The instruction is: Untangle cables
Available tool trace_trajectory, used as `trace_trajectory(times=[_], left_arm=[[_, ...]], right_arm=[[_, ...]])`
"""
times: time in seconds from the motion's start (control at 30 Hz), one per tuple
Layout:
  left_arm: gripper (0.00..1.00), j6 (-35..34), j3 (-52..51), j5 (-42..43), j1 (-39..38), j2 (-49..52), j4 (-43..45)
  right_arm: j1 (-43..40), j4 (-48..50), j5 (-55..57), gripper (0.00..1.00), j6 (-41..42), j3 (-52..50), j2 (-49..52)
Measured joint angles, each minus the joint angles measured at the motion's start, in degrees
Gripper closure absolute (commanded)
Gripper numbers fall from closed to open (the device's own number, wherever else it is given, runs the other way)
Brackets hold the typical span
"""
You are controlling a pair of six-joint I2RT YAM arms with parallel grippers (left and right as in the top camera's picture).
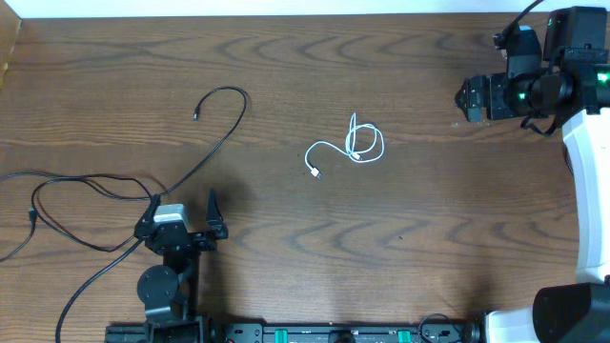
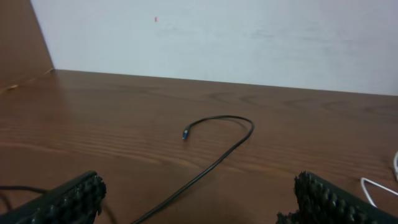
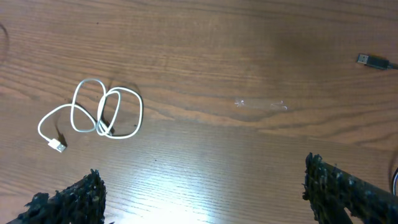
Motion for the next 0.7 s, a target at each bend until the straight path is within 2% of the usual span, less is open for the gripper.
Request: trace_trajectory(times=[0.7], left_arm=[[0.02, 0.0, 0.1, -0.6, 0.0, 0.0, -0.1]], right_arm=[[0.0, 0.0, 0.0, 0.01, 0.0, 0.0, 0.0]])
